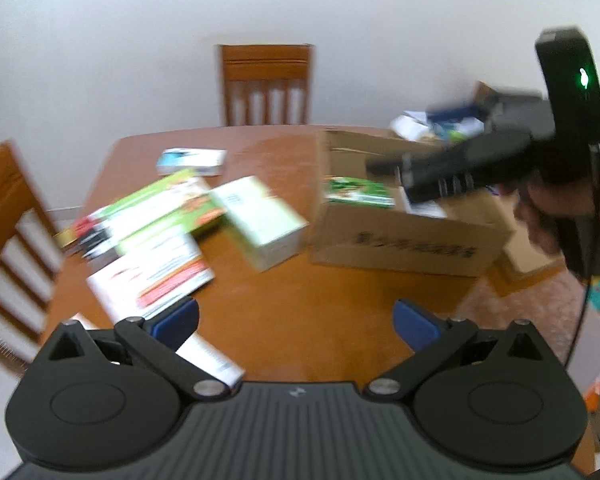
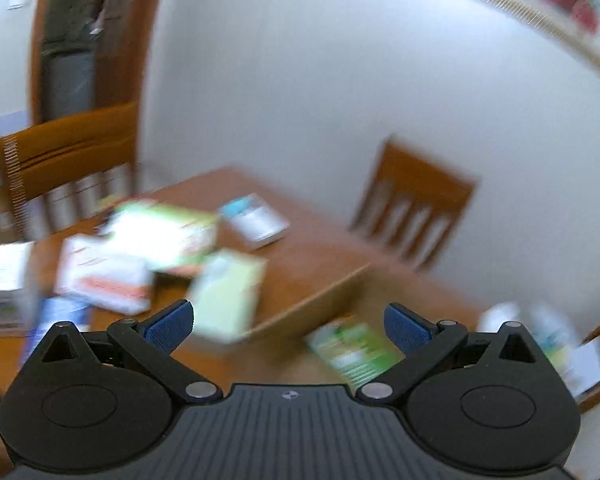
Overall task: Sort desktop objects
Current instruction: 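Move the right gripper toward the blue-and-white Cefdinir capsules box, then close the right gripper on the Cefdinir capsules box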
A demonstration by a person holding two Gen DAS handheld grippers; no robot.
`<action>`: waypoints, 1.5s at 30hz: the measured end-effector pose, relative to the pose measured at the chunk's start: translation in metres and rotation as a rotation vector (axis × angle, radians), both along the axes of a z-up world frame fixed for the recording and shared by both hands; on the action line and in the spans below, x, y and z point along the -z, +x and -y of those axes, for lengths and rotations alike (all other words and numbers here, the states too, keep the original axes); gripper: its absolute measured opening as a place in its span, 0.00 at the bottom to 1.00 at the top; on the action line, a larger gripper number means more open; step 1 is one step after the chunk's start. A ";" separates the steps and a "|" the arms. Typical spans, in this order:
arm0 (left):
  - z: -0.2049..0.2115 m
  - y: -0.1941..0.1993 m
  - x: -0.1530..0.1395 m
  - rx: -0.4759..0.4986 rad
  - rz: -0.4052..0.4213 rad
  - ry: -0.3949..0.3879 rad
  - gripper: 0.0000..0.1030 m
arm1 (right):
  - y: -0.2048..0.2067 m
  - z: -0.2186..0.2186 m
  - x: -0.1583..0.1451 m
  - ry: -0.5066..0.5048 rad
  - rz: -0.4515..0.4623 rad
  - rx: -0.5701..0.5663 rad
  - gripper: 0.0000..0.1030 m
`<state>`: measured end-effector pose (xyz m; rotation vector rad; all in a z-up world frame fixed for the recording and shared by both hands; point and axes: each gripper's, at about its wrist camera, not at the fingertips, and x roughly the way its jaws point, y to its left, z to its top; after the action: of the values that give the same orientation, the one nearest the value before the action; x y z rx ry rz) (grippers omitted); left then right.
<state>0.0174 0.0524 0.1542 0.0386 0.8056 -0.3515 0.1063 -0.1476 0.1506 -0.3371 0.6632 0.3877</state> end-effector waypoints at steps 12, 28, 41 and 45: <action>-0.091 -0.028 0.001 -0.185 -0.040 -0.016 1.00 | -0.002 -0.143 0.102 -0.118 -0.395 -0.140 1.00; -0.119 -0.041 0.015 -0.197 -0.067 -0.049 1.00 | 0.014 -0.237 0.160 -0.245 -0.492 -0.216 1.00; -0.115 -0.037 0.014 -0.194 -0.062 -0.072 1.00 | 0.015 -0.238 0.164 -0.200 -0.541 -0.228 0.99; -0.112 -0.032 0.010 -0.191 -0.048 -0.081 1.00 | 0.013 -0.235 0.165 -0.162 -0.567 -0.226 0.96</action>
<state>-0.0149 0.1639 0.1440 -0.1221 0.8349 -0.2045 0.1192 0.0869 -0.0144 -0.4633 1.2204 0.6582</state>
